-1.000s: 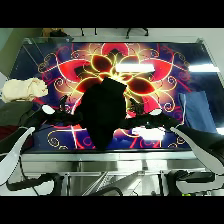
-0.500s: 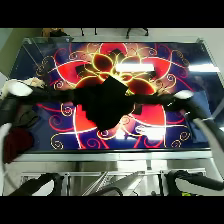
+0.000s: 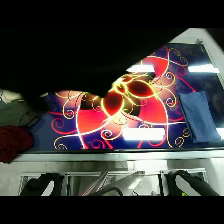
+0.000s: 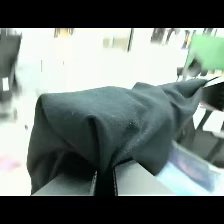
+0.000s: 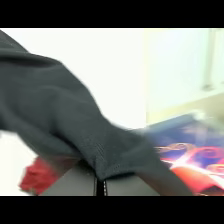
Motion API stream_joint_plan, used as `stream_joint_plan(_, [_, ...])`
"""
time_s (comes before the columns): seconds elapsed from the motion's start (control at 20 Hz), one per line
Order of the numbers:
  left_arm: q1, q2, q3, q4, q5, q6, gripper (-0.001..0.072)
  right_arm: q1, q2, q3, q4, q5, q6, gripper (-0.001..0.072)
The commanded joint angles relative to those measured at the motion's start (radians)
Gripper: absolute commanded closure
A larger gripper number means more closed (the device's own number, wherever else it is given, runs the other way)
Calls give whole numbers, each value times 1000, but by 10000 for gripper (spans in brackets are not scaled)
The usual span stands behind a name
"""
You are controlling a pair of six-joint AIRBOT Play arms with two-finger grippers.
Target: Fold the shirts.
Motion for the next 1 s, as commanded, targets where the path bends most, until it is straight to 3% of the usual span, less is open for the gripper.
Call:
stream_joint_plan(0.0, [-5, 42, -2, 8, -20, -11, 695, -11, 29, 78, -187, -15, 119, 685])
stream_joint_plan(0.3, [-7, -146, -385, -23, -44, -22, 693, -6, -142, -263, -203, 25, 166, 685])
stream_joint_plan(0.5, [-35, -419, -599, -20, -14, 49, 693, -6, -296, -615, -203, -2, 63, 684])
stream_joint_plan(0.65, [-84, -674, -679, -21, 105, 129, 693, -6, -451, -794, -203, -148, -81, 672])
stream_joint_plan(0.75, [-93, -848, -638, -37, 144, 131, 685, -10, -555, -792, -194, -215, -132, 423])
stream_joint_plan(0.8, [-86, -923, -579, -53, 118, 131, 377, -15, -592, -765, -183, -225, -160, 393])
stream_joint_plan(0.85, [-73, -974, -515, -62, 86, 119, 20, -22, -610, -731, -183, -225, -166, 389])
stream_joint_plan(0.9, [-58, -1012, -441, -71, 52, 116, 25, -34, -612, -692, -188, -223, -166, 386])
stream_joint_plan(0.95, [-39, -1034, -372, -76, 23, 113, 25, -51, -604, -653, -192, -218, -166, 304])
